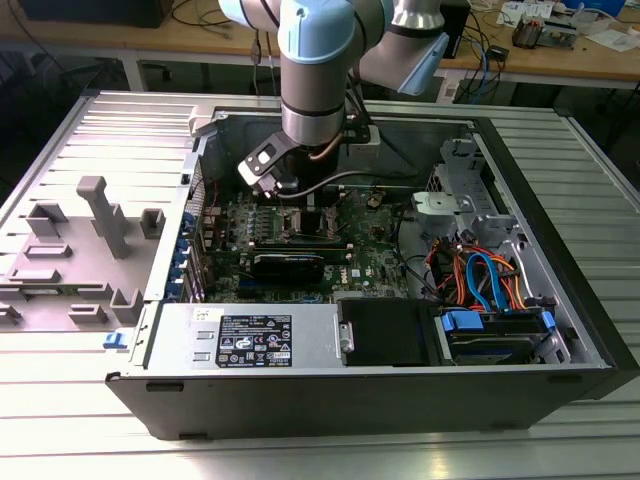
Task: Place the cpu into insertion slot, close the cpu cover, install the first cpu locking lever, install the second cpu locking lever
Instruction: 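Place the cpu into insertion slot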
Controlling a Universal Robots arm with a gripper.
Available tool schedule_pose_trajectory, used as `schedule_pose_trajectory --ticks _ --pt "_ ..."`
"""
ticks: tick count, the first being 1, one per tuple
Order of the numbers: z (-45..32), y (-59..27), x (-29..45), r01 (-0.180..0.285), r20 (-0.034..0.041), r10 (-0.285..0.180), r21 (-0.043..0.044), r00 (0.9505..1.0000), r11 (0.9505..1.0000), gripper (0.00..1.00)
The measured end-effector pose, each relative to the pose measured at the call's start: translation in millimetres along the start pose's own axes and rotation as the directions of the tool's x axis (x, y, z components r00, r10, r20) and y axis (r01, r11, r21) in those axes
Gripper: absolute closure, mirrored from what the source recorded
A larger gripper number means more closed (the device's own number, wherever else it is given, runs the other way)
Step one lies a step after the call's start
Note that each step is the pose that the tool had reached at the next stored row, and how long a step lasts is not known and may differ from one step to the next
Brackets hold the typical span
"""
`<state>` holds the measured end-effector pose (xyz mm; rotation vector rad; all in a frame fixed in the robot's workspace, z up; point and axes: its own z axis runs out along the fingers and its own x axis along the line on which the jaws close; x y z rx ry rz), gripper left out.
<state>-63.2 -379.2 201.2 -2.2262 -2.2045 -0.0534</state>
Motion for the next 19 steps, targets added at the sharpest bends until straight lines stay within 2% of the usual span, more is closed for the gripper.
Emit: schedule_pose_trajectory --ticks 19 --pt "2.4 0.7 0.8 -0.015 0.0009 0.015 -0.0001 0.9999 0.9999 0.45"
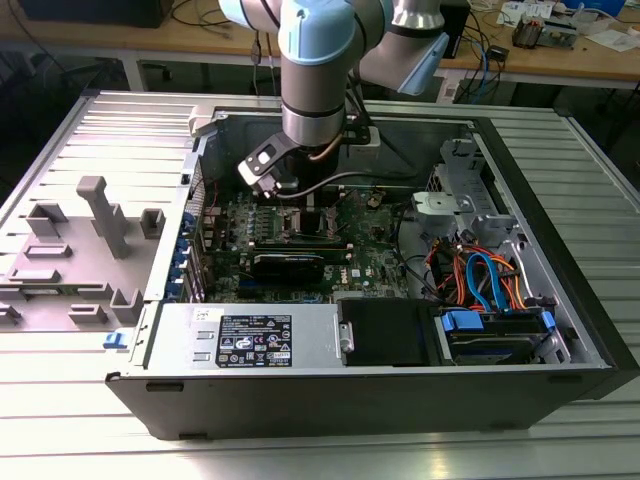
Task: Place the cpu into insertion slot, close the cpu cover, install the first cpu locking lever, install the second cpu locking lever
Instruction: 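Place the cpu into insertion slot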
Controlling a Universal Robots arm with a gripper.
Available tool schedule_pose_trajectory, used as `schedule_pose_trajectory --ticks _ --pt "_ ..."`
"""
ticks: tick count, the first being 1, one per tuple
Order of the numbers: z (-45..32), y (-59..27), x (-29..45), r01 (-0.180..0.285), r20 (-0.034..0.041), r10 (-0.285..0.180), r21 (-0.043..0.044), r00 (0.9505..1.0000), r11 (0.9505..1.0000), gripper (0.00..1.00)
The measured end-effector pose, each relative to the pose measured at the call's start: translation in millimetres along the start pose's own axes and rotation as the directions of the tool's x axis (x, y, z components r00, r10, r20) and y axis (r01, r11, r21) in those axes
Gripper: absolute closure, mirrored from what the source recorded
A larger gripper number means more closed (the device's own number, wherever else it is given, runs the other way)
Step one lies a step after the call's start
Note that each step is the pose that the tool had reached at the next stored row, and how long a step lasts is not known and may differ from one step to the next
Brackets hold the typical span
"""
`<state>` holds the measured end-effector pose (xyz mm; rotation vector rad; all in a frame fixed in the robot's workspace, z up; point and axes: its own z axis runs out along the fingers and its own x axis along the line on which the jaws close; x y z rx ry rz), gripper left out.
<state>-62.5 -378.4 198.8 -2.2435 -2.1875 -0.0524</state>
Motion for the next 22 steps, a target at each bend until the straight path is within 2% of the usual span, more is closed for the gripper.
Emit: schedule_pose_trajectory --ticks 22 --pt "1.8 0.5 0.0 0.015 -0.0002 -0.015 0.0002 0.9999 0.9999 0.45"
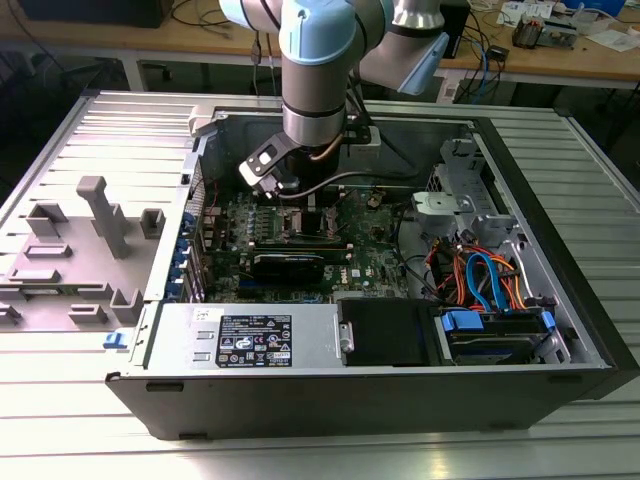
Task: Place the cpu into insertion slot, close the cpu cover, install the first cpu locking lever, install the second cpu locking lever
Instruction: 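Place the cpu into insertion slot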
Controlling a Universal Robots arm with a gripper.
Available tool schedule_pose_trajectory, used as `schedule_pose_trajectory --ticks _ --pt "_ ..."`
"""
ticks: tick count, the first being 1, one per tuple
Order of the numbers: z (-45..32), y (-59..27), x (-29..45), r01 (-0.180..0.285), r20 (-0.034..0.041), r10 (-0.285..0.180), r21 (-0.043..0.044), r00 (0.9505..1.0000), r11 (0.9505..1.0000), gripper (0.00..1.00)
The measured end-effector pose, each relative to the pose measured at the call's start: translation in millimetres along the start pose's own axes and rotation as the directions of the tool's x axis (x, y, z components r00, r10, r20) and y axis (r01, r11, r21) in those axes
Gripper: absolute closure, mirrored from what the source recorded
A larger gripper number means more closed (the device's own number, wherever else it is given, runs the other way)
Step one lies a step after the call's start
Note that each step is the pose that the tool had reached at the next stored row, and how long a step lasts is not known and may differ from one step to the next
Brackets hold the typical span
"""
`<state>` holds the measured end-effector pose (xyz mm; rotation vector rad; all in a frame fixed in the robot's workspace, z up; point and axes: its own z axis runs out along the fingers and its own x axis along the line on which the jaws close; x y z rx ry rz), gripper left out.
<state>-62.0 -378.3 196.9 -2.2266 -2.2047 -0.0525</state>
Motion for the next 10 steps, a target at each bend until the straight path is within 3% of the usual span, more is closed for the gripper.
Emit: schedule_pose_trajectory --ticks 7,10 --pt "0.5 0.0 0.0 0.000 -0.0001 0.000 0.0000 1.0000 1.0000 0.45" --pt "1.6 0.2 0.3 0.000 -0.0019 0.000 -0.0014 1.0000 1.0000 0.40"
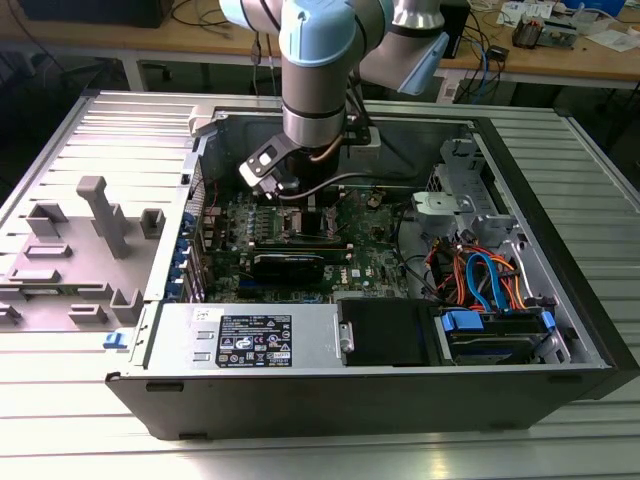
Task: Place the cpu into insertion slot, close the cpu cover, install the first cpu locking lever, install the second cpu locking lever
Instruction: 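Place the cpu into insertion slot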
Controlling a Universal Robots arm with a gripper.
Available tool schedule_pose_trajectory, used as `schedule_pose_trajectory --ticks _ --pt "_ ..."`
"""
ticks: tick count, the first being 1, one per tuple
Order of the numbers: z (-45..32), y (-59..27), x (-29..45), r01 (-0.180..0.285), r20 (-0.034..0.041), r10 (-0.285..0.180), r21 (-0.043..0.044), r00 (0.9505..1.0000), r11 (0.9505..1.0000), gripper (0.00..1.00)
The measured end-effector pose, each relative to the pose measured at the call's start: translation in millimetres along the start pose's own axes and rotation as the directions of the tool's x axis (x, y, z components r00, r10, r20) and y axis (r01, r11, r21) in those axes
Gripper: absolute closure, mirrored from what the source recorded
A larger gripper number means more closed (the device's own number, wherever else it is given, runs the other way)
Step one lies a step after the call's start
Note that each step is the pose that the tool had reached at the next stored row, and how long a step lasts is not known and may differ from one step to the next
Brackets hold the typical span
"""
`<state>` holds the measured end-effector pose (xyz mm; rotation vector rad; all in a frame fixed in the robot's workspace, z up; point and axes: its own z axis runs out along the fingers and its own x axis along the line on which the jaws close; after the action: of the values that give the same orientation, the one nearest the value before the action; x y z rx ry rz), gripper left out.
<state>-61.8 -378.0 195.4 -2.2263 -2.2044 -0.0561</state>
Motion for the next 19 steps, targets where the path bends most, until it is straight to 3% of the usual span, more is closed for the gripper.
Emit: schedule_pose_trajectory --ticks 1,2,8,15,19 --pt "-0.4 -0.1 -0.1 0.000 0.0009 0.000 0.0008 1.0000 1.0000 0.40" --pt "-0.8 -0.2 -0.3 0.000 0.0019 0.000 0.0013 1.0000 1.0000 0.33" --pt "-1.6 -0.2 -0.2 0.000 0.0020 0.000 0.0014 1.0000 1.0000 0.33" --pt "-12.5 0.0 0.1 0.000 0.0020 0.000 0.0031 1.0000 1.0000 0.33" --pt "-22.5 0.2 0.4 0.000 0.0020 0.000 0.0070 1.0000 1.0000 0.33"
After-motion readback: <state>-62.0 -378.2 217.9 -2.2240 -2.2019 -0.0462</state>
